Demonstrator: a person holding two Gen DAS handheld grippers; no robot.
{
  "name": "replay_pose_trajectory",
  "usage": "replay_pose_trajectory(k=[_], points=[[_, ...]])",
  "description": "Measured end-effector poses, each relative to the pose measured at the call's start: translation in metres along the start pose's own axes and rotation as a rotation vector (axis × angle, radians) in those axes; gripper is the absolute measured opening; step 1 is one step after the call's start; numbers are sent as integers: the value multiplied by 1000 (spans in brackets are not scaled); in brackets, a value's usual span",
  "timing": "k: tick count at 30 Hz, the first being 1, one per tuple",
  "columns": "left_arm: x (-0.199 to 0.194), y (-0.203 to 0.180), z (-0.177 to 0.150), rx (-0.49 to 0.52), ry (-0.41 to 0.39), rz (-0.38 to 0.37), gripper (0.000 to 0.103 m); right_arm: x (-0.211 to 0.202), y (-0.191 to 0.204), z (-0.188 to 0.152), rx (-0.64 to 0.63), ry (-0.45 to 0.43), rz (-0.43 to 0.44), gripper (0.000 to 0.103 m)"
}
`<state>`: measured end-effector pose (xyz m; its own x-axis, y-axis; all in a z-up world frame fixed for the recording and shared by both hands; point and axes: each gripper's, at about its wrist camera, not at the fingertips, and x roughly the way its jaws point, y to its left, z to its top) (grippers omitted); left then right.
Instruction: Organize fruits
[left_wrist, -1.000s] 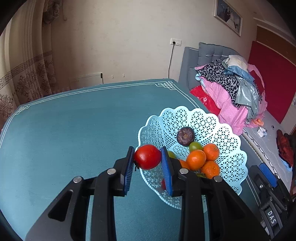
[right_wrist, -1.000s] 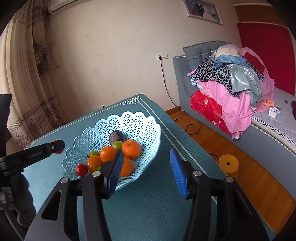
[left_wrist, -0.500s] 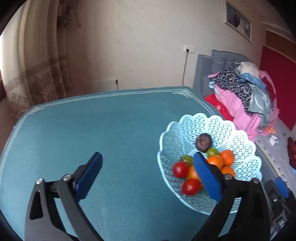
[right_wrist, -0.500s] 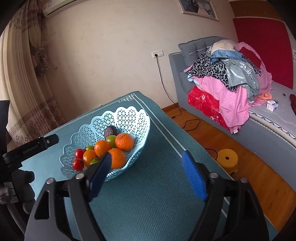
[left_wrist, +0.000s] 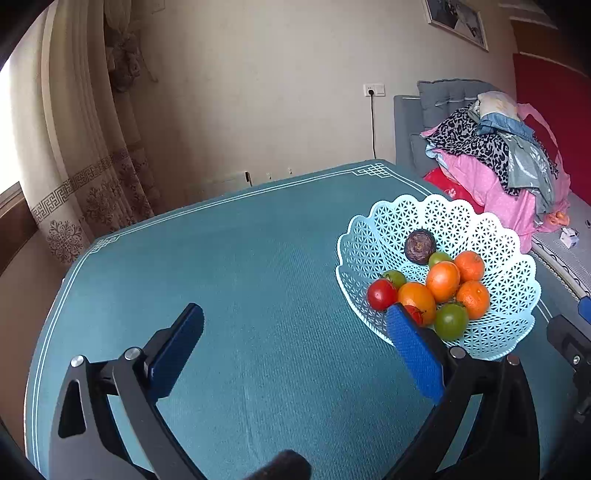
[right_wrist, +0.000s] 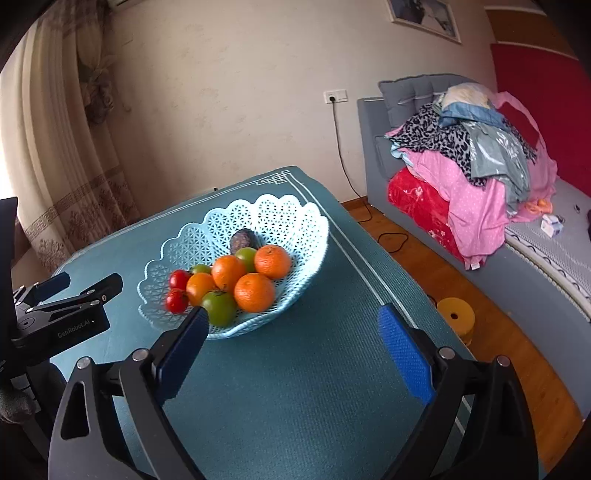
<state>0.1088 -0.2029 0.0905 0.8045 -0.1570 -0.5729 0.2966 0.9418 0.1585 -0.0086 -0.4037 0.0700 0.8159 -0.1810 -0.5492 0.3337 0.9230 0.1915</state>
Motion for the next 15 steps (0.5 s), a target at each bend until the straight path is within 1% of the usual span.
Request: replay_pose_trajectory(k=[6,15], points=[[-18,-1,-1,34,-39,-1,101,-10,12,3,-36,-9,16,92],[-31,3,0,29,-46,-13,101,-18,26,6,-70,-21,14,93]])
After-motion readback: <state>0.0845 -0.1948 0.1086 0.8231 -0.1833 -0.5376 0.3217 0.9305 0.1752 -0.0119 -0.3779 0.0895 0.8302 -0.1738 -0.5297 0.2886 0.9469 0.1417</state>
